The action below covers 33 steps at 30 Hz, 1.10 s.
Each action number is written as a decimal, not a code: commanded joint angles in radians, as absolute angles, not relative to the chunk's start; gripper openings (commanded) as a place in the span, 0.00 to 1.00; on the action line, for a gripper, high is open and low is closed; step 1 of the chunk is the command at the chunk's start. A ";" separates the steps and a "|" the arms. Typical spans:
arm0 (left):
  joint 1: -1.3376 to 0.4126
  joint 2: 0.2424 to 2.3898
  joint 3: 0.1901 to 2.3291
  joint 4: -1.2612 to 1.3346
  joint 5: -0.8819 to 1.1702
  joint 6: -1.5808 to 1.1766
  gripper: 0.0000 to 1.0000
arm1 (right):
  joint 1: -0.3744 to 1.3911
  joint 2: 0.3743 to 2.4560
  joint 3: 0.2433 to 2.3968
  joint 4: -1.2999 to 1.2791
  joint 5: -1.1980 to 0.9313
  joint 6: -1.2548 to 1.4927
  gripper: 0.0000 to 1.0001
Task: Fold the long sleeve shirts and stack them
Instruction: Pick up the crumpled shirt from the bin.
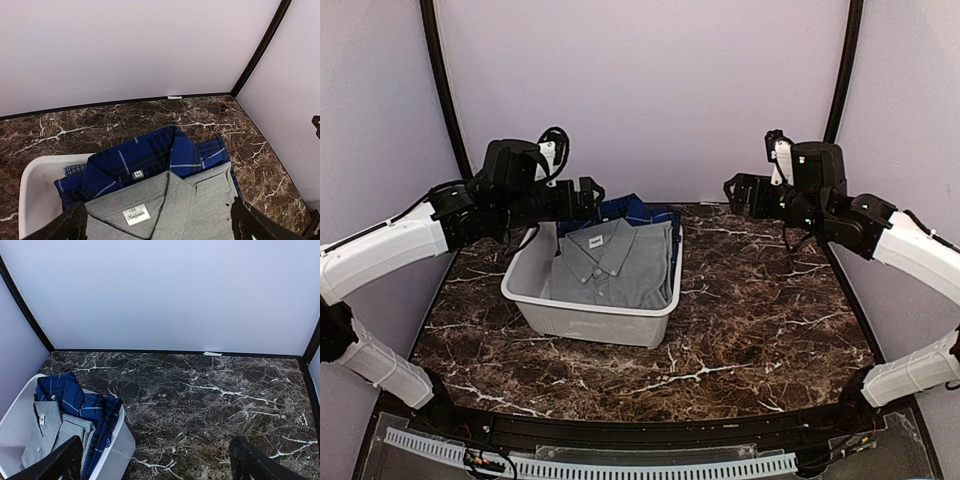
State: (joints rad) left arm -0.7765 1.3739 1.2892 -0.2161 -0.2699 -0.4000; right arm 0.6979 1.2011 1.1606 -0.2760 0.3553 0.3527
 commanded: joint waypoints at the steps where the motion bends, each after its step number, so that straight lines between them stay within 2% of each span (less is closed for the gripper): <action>1: -0.799 1.377 1.355 -0.264 -0.380 -0.412 0.99 | 0.678 1.211 1.217 -0.309 0.330 0.371 0.99; 12: -0.817 1.363 1.373 -0.249 -0.380 -0.380 0.99 | 0.662 1.227 1.222 -0.340 0.296 0.396 0.99; 22: -0.819 1.385 1.364 -0.321 -0.369 -0.419 0.99 | 0.662 1.311 1.202 -0.357 0.145 0.427 0.99; 33: -0.821 1.434 1.336 -0.397 -0.286 -0.498 0.99 | 0.723 1.387 1.183 -0.335 0.085 0.461 0.99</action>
